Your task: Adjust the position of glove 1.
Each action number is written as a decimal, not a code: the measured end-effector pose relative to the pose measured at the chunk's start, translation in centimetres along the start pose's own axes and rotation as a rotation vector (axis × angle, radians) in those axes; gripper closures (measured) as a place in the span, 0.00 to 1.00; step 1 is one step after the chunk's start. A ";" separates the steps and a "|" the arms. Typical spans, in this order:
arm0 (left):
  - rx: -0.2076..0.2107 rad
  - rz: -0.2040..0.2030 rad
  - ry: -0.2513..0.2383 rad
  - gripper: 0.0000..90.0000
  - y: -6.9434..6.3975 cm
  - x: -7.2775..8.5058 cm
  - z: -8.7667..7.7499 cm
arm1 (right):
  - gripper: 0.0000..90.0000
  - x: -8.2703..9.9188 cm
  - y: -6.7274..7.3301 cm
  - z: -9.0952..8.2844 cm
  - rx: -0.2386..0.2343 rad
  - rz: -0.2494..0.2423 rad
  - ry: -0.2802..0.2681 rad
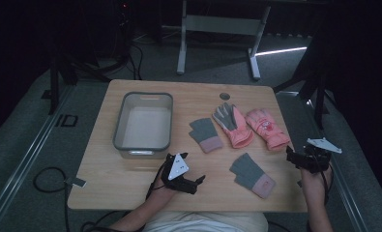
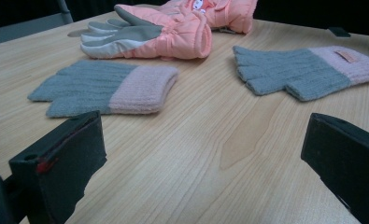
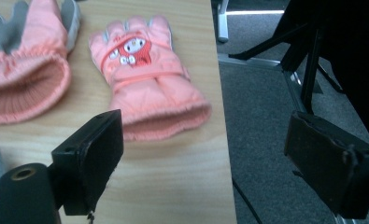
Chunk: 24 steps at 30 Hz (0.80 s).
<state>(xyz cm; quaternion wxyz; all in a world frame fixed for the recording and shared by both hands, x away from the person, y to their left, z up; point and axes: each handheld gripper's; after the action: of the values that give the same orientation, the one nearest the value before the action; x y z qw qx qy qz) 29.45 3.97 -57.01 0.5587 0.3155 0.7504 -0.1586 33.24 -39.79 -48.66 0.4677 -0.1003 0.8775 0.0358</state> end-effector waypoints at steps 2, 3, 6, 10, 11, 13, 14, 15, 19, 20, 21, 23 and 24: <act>-0.001 -0.002 0.000 0.00 0.0 0.0 0.0 | 0.14 -0.6 0.1 -0.1 -0.004 0.003 -0.001; -0.002 -0.002 0.000 0.00 0.0 0.0 0.0 | 0.14 -0.9 0.1 -0.1 -0.011 0.006 -0.003; -0.003 -0.005 0.001 0.00 0.0 0.0 0.0 | 0.16 -1.9 0.3 -0.2 -0.040 0.027 -0.010; -0.002 -0.014 0.000 0.00 0.1 0.0 0.0 | 0.16 -3.5 0.8 -0.4 -0.063 0.037 -0.006; -0.002 -0.015 0.000 0.00 0.1 0.0 0.0 | 0.16 -3.8 0.9 -0.4 -0.068 0.040 -0.013; -0.002 -0.014 0.000 0.00 0.1 0.0 0.0 | 0.16 -4.5 1.2 -0.4 -0.080 0.042 -0.024; -0.002 -0.014 0.000 0.00 0.1 0.0 0.0 | 0.16 -4.5 1.2 -0.4 -0.080 0.042 -0.024; -0.002 -0.012 0.000 0.00 0.1 0.0 0.0 | 0.15 -5.2 1.6 -0.3 -0.082 0.026 -0.026; -0.005 -0.006 -0.001 0.00 0.1 0.0 0.0 | 0.16 -6.1 2.5 0.1 -0.109 -0.004 0.004; -0.004 -0.007 -0.001 0.00 0.1 0.0 0.0 | 0.16 -6.3 2.7 0.2 -0.121 -0.005 0.013; -0.004 -0.008 -0.001 0.00 0.1 0.0 0.0 | 0.16 -6.5 3.0 0.3 -0.132 -0.003 0.010; -0.005 -0.004 -0.001 0.00 0.1 0.0 0.0 | 0.16 -6.6 3.2 0.4 -0.143 -0.004 0.006; -0.004 -0.008 -0.001 0.00 0.1 0.0 0.0 | 0.16 -7.0 3.9 0.7 -0.151 -0.016 0.002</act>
<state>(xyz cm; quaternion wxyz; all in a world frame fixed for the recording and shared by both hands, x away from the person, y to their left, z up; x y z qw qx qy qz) 29.51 4.02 -57.00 0.5589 0.3113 0.7518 -0.1597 36.77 -34.90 -43.39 0.4581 -0.1422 0.8720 0.0979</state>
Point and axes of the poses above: each handheld gripper's, and its own axes: z roughly forward along the jaws, x roughly out of its underside, y roughly to its left, and after that the axes turned 11 degrees about -x, right-handed
